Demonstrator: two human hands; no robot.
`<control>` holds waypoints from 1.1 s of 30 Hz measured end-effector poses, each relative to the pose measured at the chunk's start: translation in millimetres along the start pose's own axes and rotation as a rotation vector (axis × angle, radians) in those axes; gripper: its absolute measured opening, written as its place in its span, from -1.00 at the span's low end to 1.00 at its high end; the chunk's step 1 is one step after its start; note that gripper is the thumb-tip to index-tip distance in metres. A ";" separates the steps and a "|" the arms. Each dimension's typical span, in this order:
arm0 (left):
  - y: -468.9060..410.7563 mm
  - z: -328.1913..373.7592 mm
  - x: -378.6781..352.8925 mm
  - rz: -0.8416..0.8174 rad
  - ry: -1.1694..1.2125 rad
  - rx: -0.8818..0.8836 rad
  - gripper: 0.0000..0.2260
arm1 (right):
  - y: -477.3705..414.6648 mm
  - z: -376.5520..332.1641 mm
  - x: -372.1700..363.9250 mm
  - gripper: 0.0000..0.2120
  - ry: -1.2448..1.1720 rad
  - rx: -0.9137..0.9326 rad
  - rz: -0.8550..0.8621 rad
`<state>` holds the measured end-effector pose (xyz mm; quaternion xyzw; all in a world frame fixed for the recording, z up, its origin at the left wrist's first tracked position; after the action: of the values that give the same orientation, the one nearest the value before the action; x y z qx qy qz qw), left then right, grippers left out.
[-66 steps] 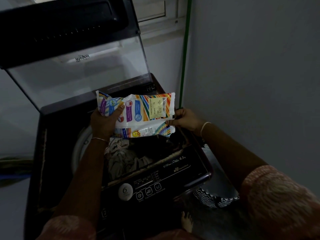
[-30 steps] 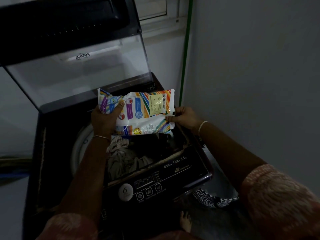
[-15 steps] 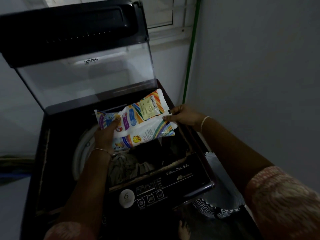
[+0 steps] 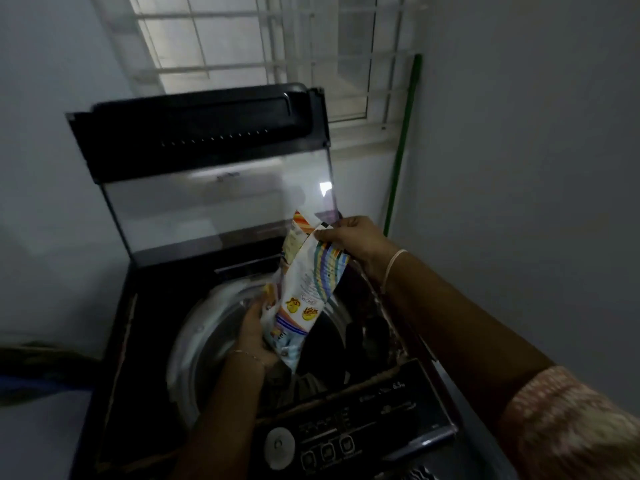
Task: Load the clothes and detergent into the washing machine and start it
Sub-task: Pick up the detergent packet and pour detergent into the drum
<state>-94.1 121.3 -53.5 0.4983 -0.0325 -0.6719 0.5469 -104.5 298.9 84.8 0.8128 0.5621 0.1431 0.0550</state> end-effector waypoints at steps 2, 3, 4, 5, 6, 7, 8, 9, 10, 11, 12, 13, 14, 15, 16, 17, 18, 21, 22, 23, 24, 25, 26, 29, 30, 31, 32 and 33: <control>4.7 3.3 1.9 -0.006 0.009 0.015 -0.53 | 5.6 -19.6 -19.1 -0.83 -0.042 0.012 -0.011; 12.1 9.1 0.6 -0.026 -0.020 0.017 -0.53 | 9.5 -29.3 -29.8 -0.80 -0.051 0.021 -0.023; 13.3 13.9 5.0 -0.008 -0.063 0.028 -0.51 | 14.5 -38.9 -40.9 -0.76 -0.049 0.033 -0.035; 13.6 20.4 11.7 0.030 -0.100 0.036 -0.47 | 19.3 -47.6 -51.9 -0.73 -0.046 0.048 -0.042; 20.1 28.6 13.3 0.041 -0.143 0.037 -0.44 | 24.3 -55.5 -63.2 -0.71 -0.042 0.060 -0.046; 26.4 39.1 16.8 0.073 -0.191 0.015 -0.43 | 28.9 -61.9 -73.9 -0.70 -0.043 0.069 -0.051; 31.1 50.3 20.0 0.092 -0.224 -0.019 -0.44 | 33.2 -67.9 -83.9 -0.71 -0.048 0.080 -0.055; 39.4 60.3 19.4 0.092 -0.253 -0.055 -0.46 | 36.6 -73.1 -92.9 -0.73 -0.055 0.093 -0.058; 48.3 71.1 17.8 0.062 -0.262 -0.093 -0.50 | 40.6 -78.5 -101.4 -0.78 -0.057 0.107 -0.067; 59.5 81.4 14.7 0.042 -0.295 -0.145 -0.57 | 44.5 -83.5 -109.3 -0.81 -0.056 0.117 -0.078; 71.4 90.9 13.8 0.019 -0.344 -0.199 -0.68 | 48.5 -88.4 -117.8 -0.83 -0.053 0.127 -0.098; 85.1 103.0 11.8 0.010 -0.403 -0.272 -0.77 | 53.4 -92.9 -126.2 -0.84 -0.053 0.133 -0.123; 98.4 113.9 11.4 0.030 -0.471 -0.342 -0.81 | 58.7 -96.7 -135.4 -0.85 -0.063 0.134 -0.151; 110.5 126.5 10.0 0.042 -0.544 -0.414 -0.82 | 63.6 -99.7 -145.3 -0.87 -0.087 0.129 -0.180; 123.0 138.7 9.0 0.060 -0.618 -0.490 -0.75 | 69.5 -102.3 -156.1 -0.87 -0.120 0.119 -0.213; 132.5 148.4 11.0 0.059 -0.704 -0.576 -0.63 | 75.0 -103.8 -167.7 -0.88 -0.149 0.106 -0.249; 142.7 154.7 13.8 0.052 -0.777 -0.651 -0.55 | 81.2 -105.7 -180.0 -0.89 -0.171 0.096 -0.288; 188.7 158.5 30.4 0.249 -0.835 -0.823 -0.45 | 109.1 -111.4 -219.9 -0.91 -0.208 0.071 -0.446; 206.8 158.3 38.6 0.356 -0.816 -0.883 -0.37 | 120.1 -112.7 -232.7 -0.90 -0.202 0.063 -0.497; 223.2 158.9 49.0 0.471 -0.813 -0.940 -0.32 | 131.3 -113.9 -245.2 -0.89 -0.188 0.060 -0.541; 242.6 158.0 56.8 0.591 -0.830 -0.985 -0.33 | 144.1 -115.2 -257.0 -0.88 -0.178 0.060 -0.581; 260.0 156.8 66.2 0.696 -0.848 -1.023 -0.38 | 156.2 -115.8 -269.5 -0.89 -0.178 0.060 -0.624; 279.5 153.7 74.2 0.802 -0.885 -1.041 -0.46 | 170.4 -115.4 -281.1 -0.90 -0.179 0.057 -0.673; 339.7 137.0 93.5 1.081 -0.968 -1.085 -0.65 | 219.3 -106.3 -311.6 -0.81 -0.171 0.025 -0.820; 357.6 129.6 102.6 1.153 -0.982 -1.084 -0.67 | 234.8 -100.3 -322.4 -0.84 -0.174 0.009 -0.867; 372.1 122.9 113.4 1.215 -1.000 -1.072 -0.66 | 249.2 -93.1 -332.7 -0.89 -0.180 -0.004 -0.902; 385.4 115.7 124.8 1.283 -1.027 -1.023 -0.65 | 262.9 -84.5 -342.9 -0.89 -0.181 -0.021 -0.924; 396.7 109.9 138.9 1.348 -1.059 -0.962 -0.66 | 276.5 -74.6 -354.1 -0.83 -0.164 -0.038 -0.951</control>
<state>120.3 -198.9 147.0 -0.2662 -0.2738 -0.2972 0.8751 5.9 -135.7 164.6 0.4730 0.8625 0.0480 0.1732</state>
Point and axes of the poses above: each hand's wrist, its own y-axis away from the middle knuckle, its own x-axis out of the back of the hand, z = x × y, the point moved 7 cm from there along -y, towards the middle knuckle, and after that the axes turned 2 degrees about -x, right-handed, at the moved point
